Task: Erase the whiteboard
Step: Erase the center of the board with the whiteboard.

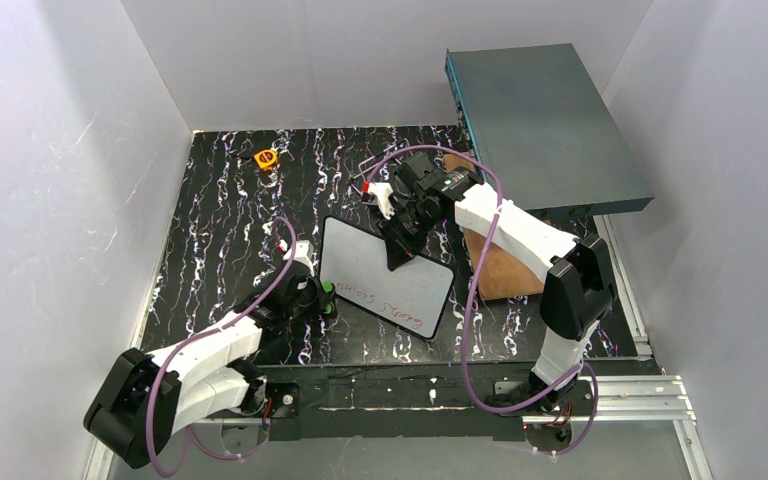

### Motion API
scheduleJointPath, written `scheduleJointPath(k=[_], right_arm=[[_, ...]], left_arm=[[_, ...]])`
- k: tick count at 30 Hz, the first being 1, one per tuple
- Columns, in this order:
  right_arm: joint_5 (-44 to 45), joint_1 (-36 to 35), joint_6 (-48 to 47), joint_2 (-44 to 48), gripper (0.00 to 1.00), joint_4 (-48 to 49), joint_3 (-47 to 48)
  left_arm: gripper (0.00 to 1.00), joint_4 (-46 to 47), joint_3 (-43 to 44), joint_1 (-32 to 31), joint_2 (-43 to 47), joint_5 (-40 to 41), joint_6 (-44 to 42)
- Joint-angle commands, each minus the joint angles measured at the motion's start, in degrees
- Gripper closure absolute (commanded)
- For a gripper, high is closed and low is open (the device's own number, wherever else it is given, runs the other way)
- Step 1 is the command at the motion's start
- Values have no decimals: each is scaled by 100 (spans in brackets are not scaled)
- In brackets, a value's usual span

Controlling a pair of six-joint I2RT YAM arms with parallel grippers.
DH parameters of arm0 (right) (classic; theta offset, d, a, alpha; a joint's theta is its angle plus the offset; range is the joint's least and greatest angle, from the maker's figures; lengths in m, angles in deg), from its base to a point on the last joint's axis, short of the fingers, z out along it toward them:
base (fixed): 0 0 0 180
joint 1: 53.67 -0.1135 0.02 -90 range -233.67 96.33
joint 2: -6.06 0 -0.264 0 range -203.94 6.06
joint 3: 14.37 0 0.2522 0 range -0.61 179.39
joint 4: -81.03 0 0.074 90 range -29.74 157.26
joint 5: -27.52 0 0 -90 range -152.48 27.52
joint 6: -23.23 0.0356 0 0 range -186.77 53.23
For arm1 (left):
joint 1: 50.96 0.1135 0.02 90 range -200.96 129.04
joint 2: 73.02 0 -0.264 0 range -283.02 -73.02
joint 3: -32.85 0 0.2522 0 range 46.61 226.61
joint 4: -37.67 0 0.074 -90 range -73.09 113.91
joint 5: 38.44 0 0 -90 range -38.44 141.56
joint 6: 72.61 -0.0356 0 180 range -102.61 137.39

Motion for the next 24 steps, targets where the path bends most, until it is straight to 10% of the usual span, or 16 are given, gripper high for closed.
scheduleJointPath(k=[1,24], right_arm=[[-1114,-70,60,159,99,95,67],[-1217,-88,75,41,99,126,-5]], left_arm=[[100,-234,344,64,-60,71,-302],[100,-38,119,870,233,-1039,276]])
